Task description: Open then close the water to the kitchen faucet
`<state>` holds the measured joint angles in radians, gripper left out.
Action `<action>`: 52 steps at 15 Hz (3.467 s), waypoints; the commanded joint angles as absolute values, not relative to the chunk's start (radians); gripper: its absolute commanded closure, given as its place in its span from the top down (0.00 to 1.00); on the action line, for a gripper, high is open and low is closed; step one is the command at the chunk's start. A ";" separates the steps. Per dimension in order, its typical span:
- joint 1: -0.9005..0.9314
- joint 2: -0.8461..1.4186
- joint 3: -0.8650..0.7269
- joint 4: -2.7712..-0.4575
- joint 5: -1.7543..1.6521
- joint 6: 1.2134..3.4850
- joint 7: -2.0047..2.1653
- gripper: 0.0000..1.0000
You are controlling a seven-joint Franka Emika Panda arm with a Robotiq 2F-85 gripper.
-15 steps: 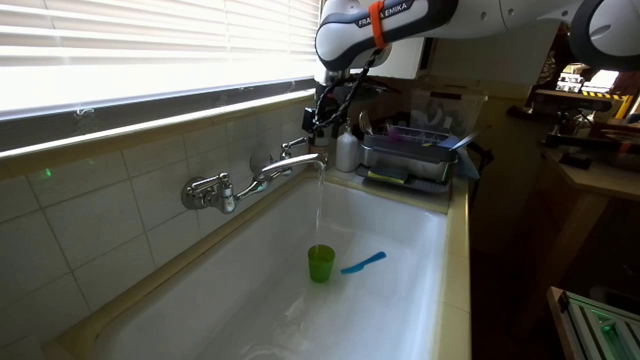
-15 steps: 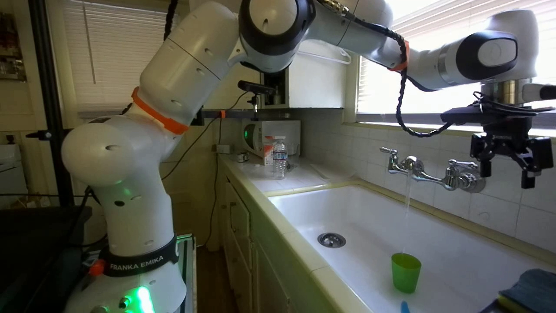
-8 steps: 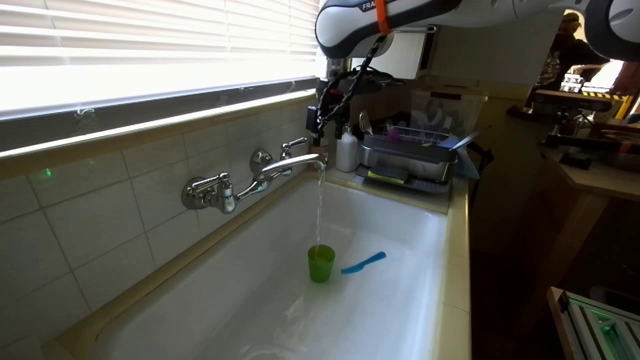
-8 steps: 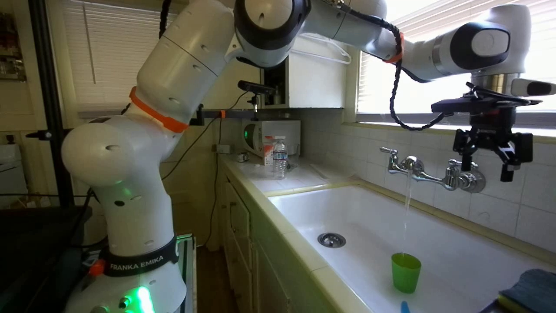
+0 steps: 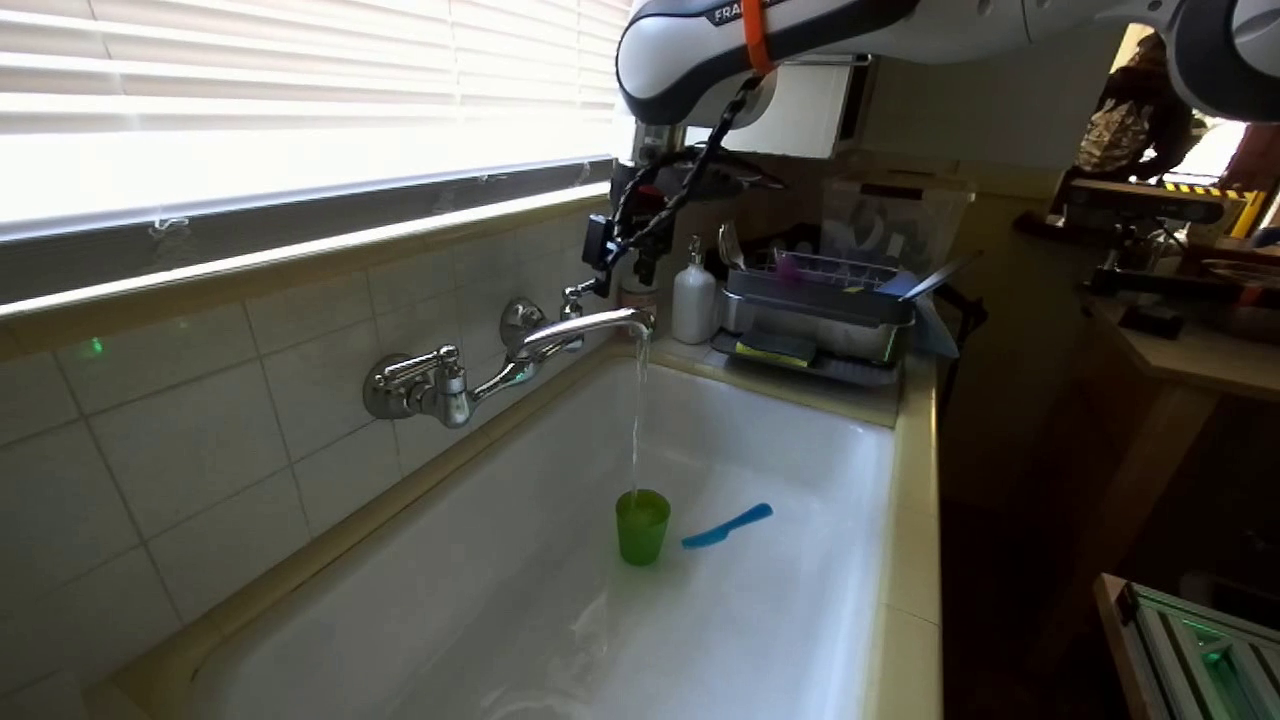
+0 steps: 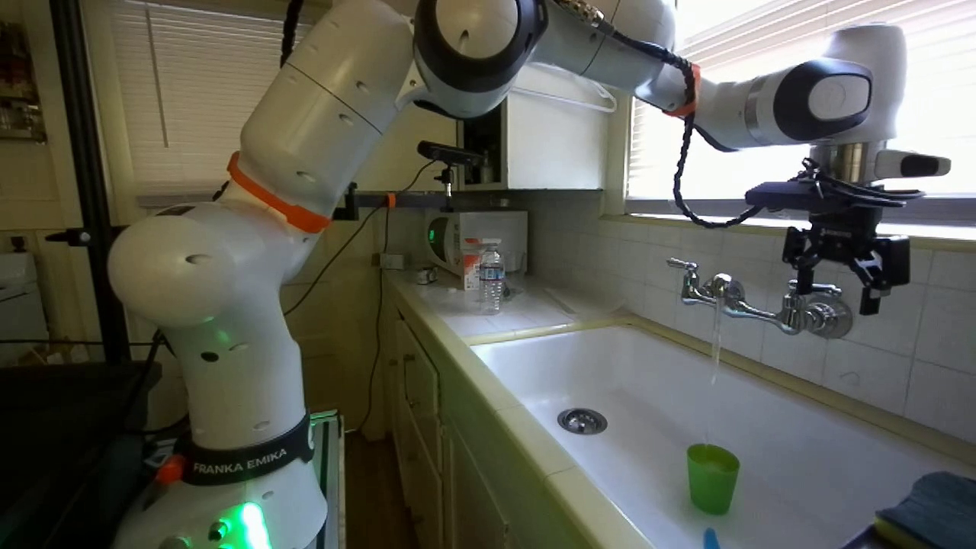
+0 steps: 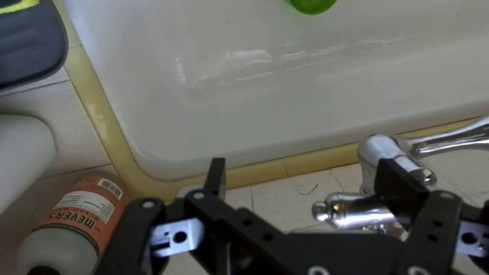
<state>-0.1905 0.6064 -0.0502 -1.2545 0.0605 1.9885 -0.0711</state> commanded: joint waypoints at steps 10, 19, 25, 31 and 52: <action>-0.208 0.619 -0.041 -1.307 0.127 2.201 -0.104 1.00; -0.216 0.611 -0.042 -1.331 0.153 2.247 -0.102 1.00; -0.221 0.608 -0.039 -1.340 0.185 2.254 -0.098 1.00; -0.215 0.566 -0.055 -1.371 0.151 2.187 -0.114 1.00; -0.205 0.278 -0.073 -1.708 0.051 2.034 -0.300 1.00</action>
